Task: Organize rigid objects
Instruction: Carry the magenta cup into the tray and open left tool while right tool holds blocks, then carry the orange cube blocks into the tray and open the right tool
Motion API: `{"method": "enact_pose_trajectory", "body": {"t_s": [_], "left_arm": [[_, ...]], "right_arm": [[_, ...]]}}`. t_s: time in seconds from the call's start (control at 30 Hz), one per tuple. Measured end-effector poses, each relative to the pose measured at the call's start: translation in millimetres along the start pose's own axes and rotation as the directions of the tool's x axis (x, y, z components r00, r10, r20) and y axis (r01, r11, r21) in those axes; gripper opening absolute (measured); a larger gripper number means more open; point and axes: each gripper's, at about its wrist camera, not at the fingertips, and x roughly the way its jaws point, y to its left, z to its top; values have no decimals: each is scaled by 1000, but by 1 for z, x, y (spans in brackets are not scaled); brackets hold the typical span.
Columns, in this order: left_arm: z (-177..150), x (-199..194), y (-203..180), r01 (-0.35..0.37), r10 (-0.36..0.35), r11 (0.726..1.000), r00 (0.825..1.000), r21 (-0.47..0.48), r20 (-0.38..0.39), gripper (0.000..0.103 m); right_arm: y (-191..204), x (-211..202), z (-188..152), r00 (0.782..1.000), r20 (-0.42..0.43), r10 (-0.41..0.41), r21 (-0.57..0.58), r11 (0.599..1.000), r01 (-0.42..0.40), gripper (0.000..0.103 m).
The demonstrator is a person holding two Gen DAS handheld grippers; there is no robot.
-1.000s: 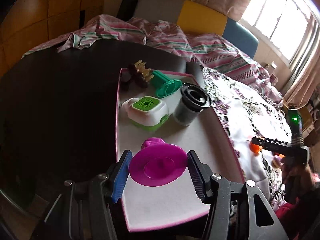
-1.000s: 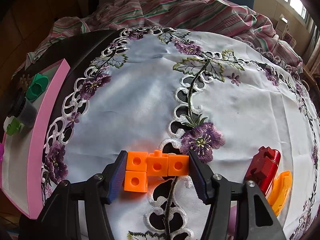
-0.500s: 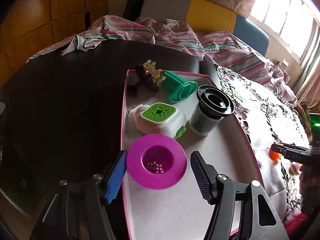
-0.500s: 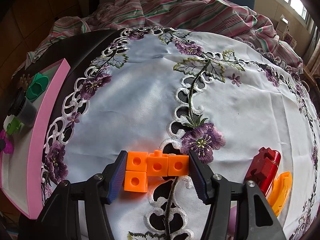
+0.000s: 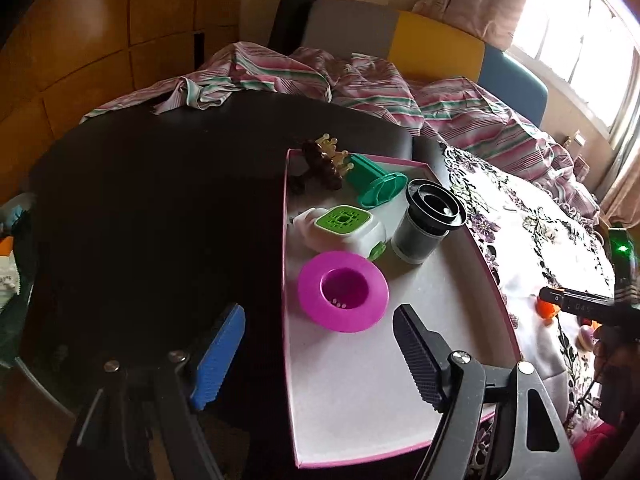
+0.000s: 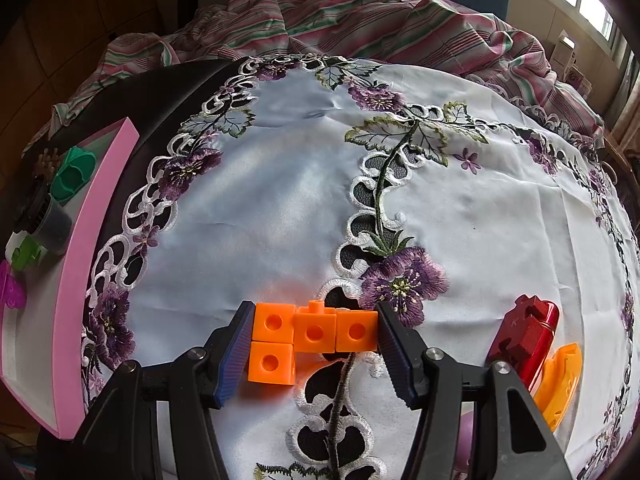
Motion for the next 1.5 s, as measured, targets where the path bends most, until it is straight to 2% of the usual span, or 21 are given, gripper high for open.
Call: {"method": "enact_pose_trajectory", "body": {"t_s": [0.23, 0.67, 0.93, 1.13, 1.27, 1.5], "left_arm": [[-2, -11, -7, -51, 51, 998, 998, 26, 24, 77], [-6, -13, -1, -67, 67, 998, 998, 7, 6, 82], [-6, -15, 0, -69, 69, 998, 998, 4, 10, 82], [-7, -15, 4, -70, 70, 997, 998, -9, 7, 82], [-8, -15, 7, -80, 80, 997, 997, -14, 7, 82], [-8, -16, 19, -74, 74, 996, 997, -49, 4, 82]], "right_arm": [[0, 0, 0, 1000, 3, -5, 0, 1000, 5, 61], [1, 0, 0, 1000, 12, -20, -5, 1000, 20, 60], [1, -24, 5, 996, 88, -30, 2, 1000, 30, 60], [29, -60, 11, 986, 166, 28, -40, 999, -21, 60], [66, -82, 15, 973, 202, 112, -119, 989, -89, 60], [142, -95, 11, 949, 177, 261, -266, 941, -209, 60]]}}
